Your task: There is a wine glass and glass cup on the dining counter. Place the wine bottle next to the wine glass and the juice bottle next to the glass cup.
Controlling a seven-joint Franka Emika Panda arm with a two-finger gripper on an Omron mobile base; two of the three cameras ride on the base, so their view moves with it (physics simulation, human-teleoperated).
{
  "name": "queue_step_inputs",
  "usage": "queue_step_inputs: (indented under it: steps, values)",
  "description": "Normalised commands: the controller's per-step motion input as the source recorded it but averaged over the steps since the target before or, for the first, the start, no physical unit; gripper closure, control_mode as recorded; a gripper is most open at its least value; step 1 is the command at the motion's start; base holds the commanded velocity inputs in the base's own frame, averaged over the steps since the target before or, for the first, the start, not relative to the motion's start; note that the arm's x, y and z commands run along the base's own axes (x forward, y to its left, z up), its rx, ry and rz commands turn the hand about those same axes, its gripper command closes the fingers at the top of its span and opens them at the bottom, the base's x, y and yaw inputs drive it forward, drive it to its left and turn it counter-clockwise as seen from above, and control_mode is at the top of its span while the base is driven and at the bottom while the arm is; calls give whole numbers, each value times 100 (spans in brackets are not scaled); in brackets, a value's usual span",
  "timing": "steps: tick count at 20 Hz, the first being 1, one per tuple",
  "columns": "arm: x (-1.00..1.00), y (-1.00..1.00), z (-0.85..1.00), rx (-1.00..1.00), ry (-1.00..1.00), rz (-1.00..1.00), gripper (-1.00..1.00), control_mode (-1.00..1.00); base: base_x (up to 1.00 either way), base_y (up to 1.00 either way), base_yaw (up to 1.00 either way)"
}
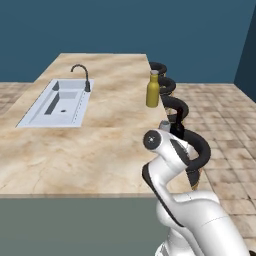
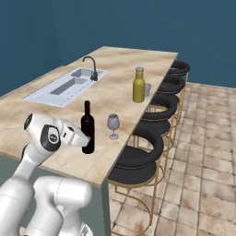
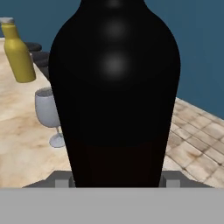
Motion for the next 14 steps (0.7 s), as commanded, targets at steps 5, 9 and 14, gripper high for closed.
queue_step_inputs:
  steps: [5, 9, 14]
  values:
    - [15, -14, -20, 0, -7, 0, 100, -100, 0, 0, 0]
    - [17, -6, -17, 0, -9, 0, 100, -100, 0, 0, 0]
    - [22, 0, -14, 0, -2, 0, 100, -100, 0, 0, 0]
